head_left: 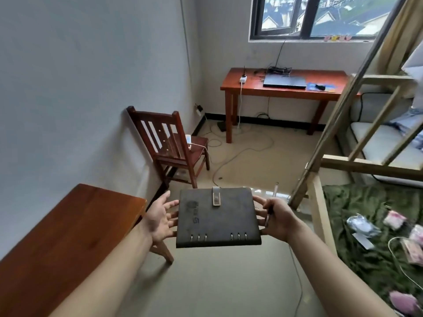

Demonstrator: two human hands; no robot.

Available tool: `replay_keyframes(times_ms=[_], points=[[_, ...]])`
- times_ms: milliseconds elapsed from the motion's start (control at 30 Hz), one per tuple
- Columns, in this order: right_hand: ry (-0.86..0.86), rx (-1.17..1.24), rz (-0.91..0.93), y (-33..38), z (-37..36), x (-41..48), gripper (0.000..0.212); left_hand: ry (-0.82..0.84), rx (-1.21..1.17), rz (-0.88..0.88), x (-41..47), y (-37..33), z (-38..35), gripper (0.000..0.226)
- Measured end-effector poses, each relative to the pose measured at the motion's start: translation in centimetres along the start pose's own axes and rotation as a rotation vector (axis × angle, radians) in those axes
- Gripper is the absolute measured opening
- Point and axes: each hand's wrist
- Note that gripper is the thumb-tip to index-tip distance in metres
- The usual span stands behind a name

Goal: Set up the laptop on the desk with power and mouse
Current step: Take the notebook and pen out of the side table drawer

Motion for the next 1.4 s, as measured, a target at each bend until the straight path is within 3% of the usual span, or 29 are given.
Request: replay_keyframes(times_ms=[300, 500, 700, 1233, 1400], points=[[-0.109, 0.161, 0.095, 13.4, 5.0, 11.4, 0.069, 0.181, 0.094, 0.066, 18.7, -15.1, -6.9, 0.065], [-0.201, 0.317, 0.174, 23.2, 10.3, 16.5, 0.072, 0.303, 0.229, 0.095, 29.4, -25.5, -16.0, 0.060], [-0.242, 0.414, 0.178, 30.3, 18.6, 23.8, 0.066, 0.382, 0.320, 0.136, 41.4, -31.4, -25.4, 0.061], [-0.149, 0.370, 0.161, 61.9, 37.0, 46.5, 0.070, 0.301, 0.280, 0.119, 67.6, -53.2, -48.1, 0.062], [-0.202, 0.376, 0.170, 70.2, 42.9, 53.5, 0.058, 0.333, 0.300, 0.152, 79.0, -57.9, -55.1, 0.062]])
Point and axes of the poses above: each hand's wrist, its own x-axis towards the middle knuckle, its own z-axis out of the back of the hand, y = z × x, and after that the axes turned 1 degree about x, right-handed
